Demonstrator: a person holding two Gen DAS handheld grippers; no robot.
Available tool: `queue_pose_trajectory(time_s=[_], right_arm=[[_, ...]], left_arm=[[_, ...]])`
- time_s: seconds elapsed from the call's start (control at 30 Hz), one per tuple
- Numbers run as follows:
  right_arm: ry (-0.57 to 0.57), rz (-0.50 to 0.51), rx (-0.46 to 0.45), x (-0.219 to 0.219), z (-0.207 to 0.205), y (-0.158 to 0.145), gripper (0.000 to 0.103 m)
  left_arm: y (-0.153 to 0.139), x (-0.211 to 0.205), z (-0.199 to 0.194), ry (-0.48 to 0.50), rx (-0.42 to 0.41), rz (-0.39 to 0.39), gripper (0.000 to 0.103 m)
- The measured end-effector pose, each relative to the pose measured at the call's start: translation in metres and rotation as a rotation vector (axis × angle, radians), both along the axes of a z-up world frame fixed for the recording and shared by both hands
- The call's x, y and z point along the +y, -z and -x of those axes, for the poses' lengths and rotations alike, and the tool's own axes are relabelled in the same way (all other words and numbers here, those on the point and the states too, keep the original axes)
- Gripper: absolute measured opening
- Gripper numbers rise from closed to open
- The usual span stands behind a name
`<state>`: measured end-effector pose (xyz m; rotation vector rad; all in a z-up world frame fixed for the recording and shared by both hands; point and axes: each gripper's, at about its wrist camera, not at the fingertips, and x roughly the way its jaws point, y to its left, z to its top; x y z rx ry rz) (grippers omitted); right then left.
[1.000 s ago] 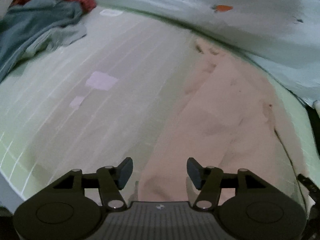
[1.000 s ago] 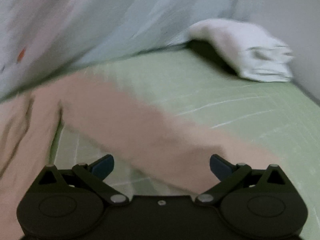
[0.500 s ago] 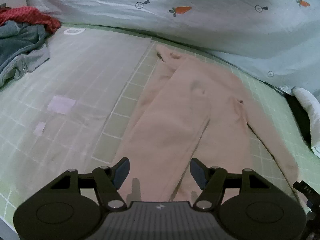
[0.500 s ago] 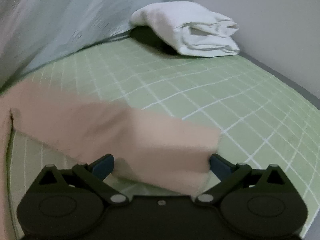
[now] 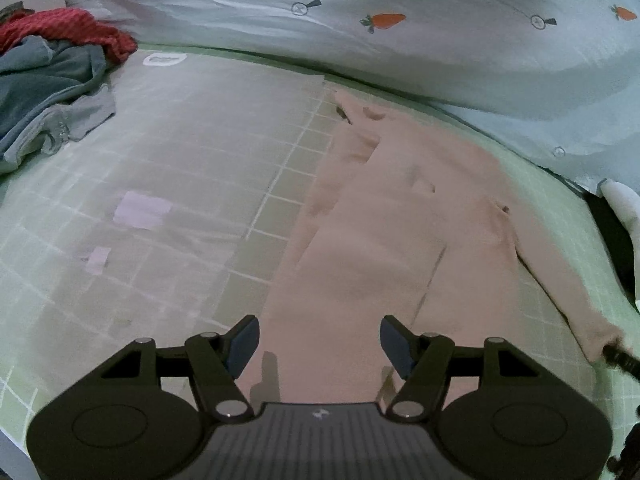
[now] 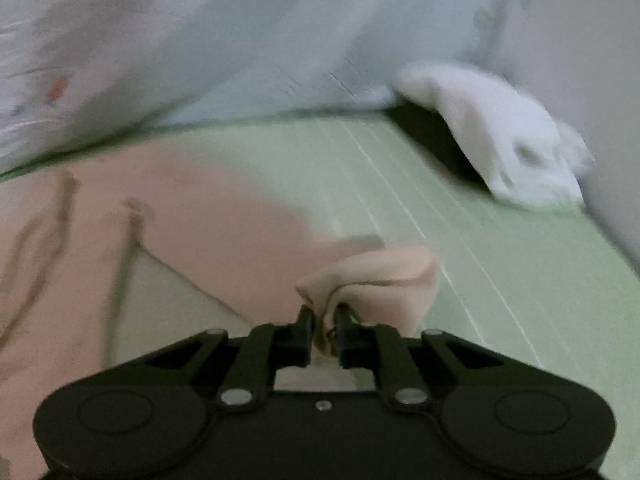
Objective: Fold clothes
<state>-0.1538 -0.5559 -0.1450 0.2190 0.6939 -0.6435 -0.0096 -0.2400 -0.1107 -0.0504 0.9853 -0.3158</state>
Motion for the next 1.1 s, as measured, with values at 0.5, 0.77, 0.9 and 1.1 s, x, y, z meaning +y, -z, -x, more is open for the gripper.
queue_pose_trajectory(time_s=[0.5, 0.77, 0.9, 1.1], right_arm=[[-0.429, -0.268, -0.155, 0.105, -0.047, -0.017, 0.090], [-0.169, -0.150, -0.116, 0.070, -0.014, -0.011, 0.102], [-0.093, -0.147, -0.082, 0.050, -0.001, 0.000, 0.103], [-0.038, -0.150, -0.058, 0.020, -0.010, 0.011, 0.103]], left_arm=[[-0.008, 0.023, -0.010, -0.017, -0.026, -0.031, 0.068], [-0.004, 0.000, -0.025, 0.049, -0.015, -0.028, 0.068], [-0.002, -0.025, -0.035, 0.116, -0.018, -0.021, 0.068], [0.011, -0.066, -0.059, 0.258, 0.030, 0.031, 0.052]])
